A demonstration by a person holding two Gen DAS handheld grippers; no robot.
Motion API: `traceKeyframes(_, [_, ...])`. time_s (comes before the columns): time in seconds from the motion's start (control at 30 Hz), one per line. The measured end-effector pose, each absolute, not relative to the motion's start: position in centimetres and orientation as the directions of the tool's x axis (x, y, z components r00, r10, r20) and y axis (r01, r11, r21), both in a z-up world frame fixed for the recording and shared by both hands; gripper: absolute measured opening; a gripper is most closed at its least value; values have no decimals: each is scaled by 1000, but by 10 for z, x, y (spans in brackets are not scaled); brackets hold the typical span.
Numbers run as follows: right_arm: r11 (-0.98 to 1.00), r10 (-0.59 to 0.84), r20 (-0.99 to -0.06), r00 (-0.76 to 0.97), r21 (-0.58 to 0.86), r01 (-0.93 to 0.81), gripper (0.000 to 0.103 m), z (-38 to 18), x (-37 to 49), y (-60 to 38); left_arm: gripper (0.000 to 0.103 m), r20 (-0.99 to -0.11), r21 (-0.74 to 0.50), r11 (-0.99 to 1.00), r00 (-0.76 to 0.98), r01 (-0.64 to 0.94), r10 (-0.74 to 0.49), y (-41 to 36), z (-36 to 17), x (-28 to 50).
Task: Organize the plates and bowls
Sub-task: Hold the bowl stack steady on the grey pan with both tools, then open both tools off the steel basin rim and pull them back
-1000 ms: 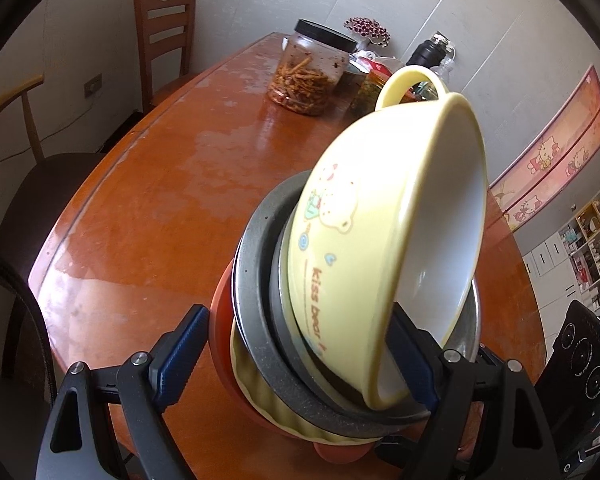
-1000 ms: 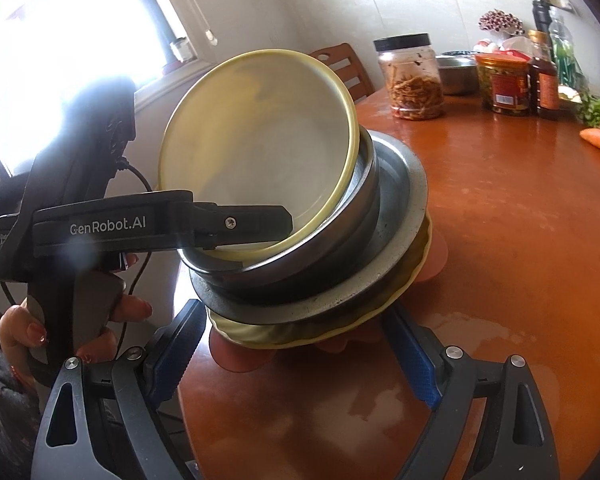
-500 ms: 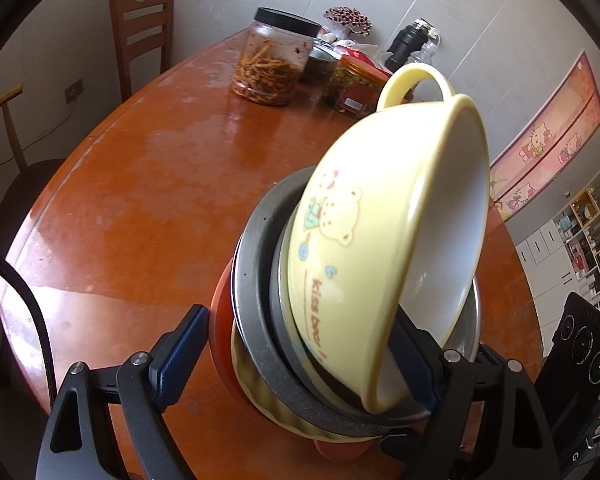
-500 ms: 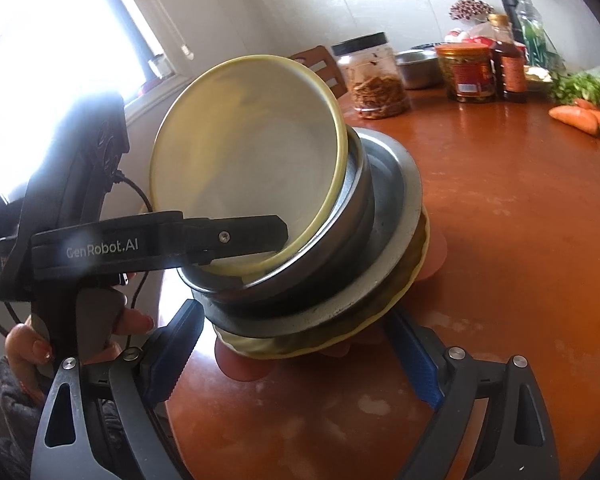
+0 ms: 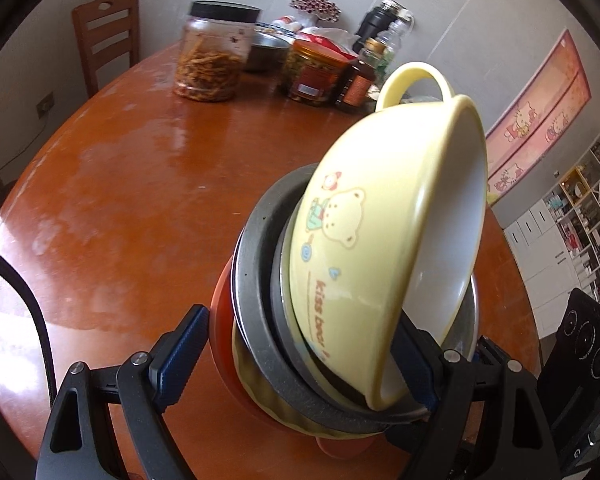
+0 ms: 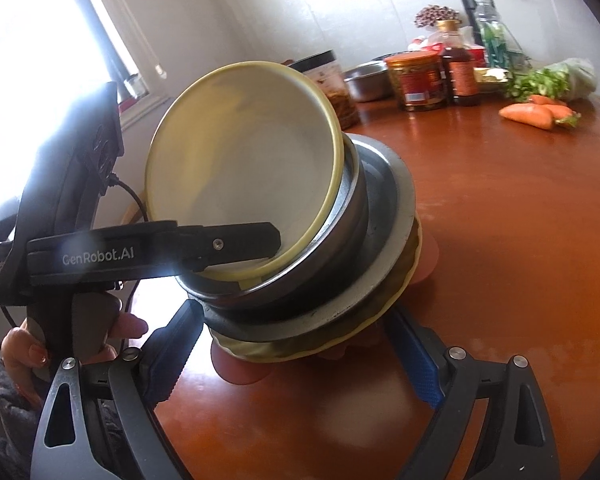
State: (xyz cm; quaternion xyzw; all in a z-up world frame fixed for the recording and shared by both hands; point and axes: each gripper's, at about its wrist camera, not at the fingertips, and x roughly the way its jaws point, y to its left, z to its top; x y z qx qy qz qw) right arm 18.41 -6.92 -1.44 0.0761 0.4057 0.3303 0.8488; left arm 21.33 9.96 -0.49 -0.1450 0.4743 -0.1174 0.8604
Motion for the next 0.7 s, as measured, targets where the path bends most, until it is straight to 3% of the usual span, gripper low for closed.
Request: traceKeyframes(0.7, [816, 577, -625, 526, 421, -396, 93, -16, 188, -164, 86, -788, -341, 919, 472, 198, -394, 1, -3, 242])
